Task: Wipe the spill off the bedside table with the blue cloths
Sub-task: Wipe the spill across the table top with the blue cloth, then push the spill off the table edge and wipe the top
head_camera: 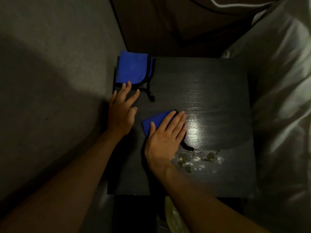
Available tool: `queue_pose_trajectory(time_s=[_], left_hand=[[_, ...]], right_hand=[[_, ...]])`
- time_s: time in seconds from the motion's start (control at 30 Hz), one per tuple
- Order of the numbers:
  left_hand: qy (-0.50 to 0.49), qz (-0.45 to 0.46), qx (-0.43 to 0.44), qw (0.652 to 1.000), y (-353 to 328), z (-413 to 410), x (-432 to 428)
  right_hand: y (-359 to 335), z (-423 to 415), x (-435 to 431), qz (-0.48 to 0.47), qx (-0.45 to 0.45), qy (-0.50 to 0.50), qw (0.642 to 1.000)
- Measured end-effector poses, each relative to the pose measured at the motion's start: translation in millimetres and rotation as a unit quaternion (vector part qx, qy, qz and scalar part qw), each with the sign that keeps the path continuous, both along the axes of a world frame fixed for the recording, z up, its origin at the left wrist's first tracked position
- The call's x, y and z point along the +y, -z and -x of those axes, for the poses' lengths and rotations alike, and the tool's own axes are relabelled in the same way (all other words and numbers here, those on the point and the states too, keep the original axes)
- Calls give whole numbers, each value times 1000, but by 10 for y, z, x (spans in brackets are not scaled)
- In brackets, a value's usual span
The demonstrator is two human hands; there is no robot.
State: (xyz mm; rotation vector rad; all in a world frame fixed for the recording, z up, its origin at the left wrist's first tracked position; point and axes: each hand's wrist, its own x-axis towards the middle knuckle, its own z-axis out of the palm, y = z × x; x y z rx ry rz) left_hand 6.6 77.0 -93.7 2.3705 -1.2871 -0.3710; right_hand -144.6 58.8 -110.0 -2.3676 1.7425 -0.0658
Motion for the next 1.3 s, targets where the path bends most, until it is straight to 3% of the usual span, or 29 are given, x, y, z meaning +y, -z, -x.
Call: queue_pose_trajectory(time_s=[0.47,0.7,1.03,1.3], left_hand=[[-32,36,65,997,124,-94,-26],[-61,52,168,983,-19,-87,-28],[-82,59,256,961,-101,-85,-17],[-96,91,328,935,-79,-93,-22]], right_hand=[[-94,-188,317,-26,-56,-3,998],[-38,-390,436,-27,-69,59,996],[-11,-378,576,-39,-70,-55,995],[3,-272,607,-52,-82,-234,967]])
